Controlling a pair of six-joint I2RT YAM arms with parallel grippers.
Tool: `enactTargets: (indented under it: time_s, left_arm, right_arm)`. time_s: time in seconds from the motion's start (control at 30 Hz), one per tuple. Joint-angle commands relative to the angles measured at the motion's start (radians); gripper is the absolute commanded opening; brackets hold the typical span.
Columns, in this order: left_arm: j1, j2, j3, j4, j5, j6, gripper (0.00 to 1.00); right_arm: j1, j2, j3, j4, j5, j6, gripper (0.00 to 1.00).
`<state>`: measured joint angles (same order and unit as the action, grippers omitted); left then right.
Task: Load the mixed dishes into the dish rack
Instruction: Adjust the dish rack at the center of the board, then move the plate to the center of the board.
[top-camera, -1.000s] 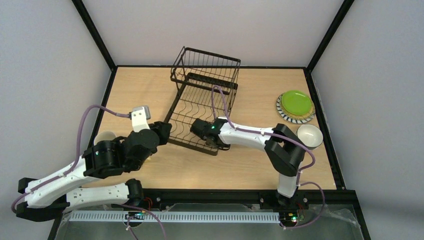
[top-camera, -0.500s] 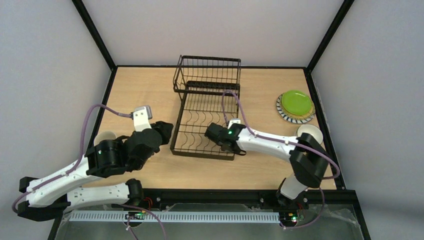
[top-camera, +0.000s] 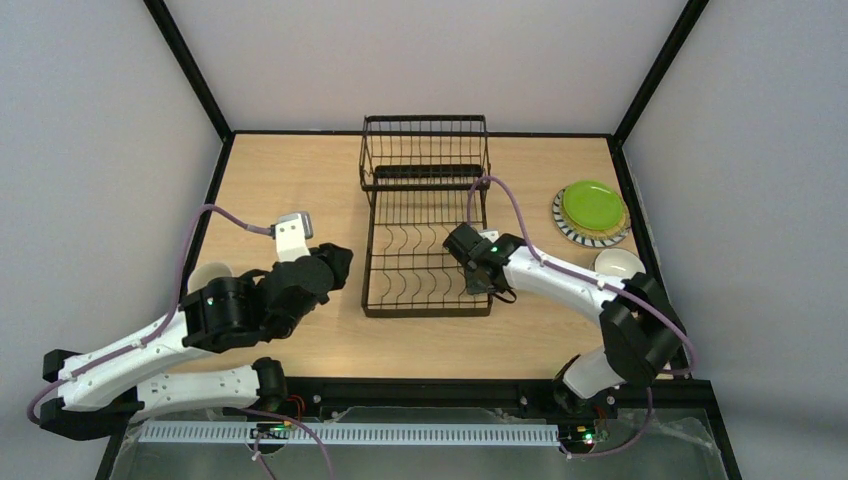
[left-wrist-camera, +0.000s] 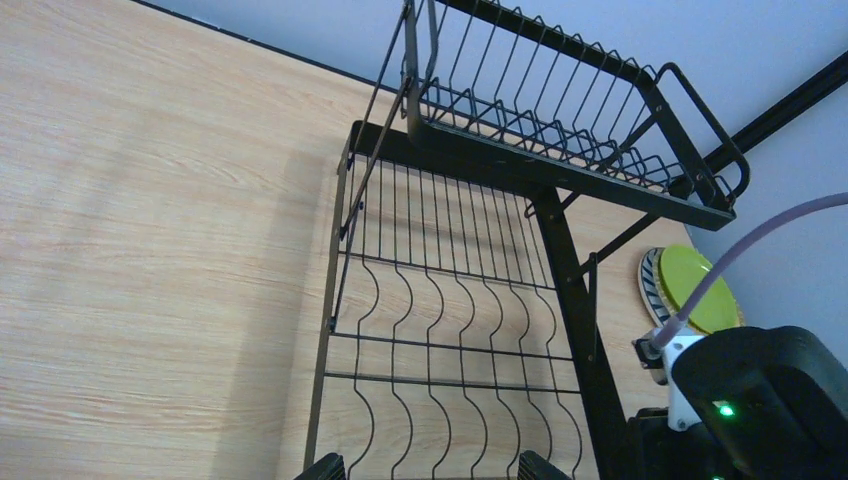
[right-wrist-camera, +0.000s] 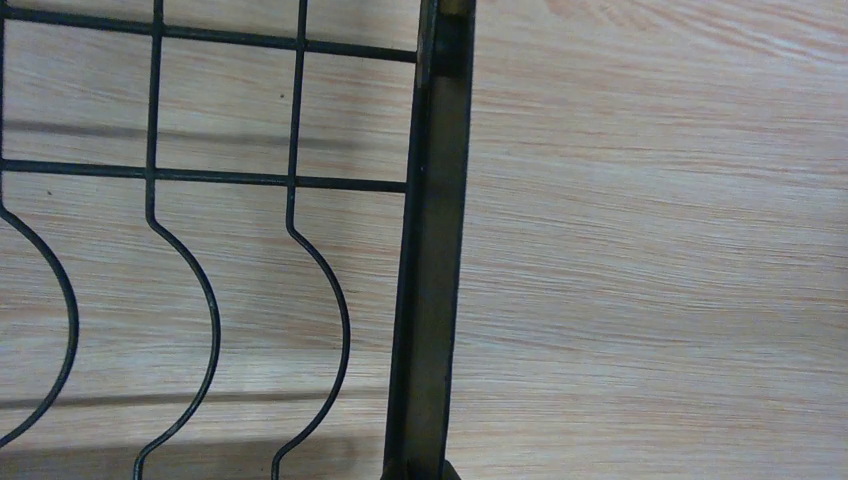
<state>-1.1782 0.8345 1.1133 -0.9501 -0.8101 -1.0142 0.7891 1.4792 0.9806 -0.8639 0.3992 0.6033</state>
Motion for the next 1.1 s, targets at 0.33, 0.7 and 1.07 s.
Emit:
enactTargets:
  time_s: [0.33,0.7,1.07]
  left_arm:
    - [0.008,-0.006,-0.016,-0.015,-0.024,-0.007,0.99]
    - [0.025,0.015,-0.013,0.007,-0.005,0.016,0.99]
    - [0.046,0.040,0.007,0.023,0.010,0.032,0.99]
  right_arm:
    - [-0.024,0.104,0.049,0.065,-0.048,-0.136,0.00]
    - [-0.028,0.106,0.040,0.019,-0.028,-0.077,0.69]
    - [-0.028,0.022,0.072,-0.023,-0.019,-0.037,0.84]
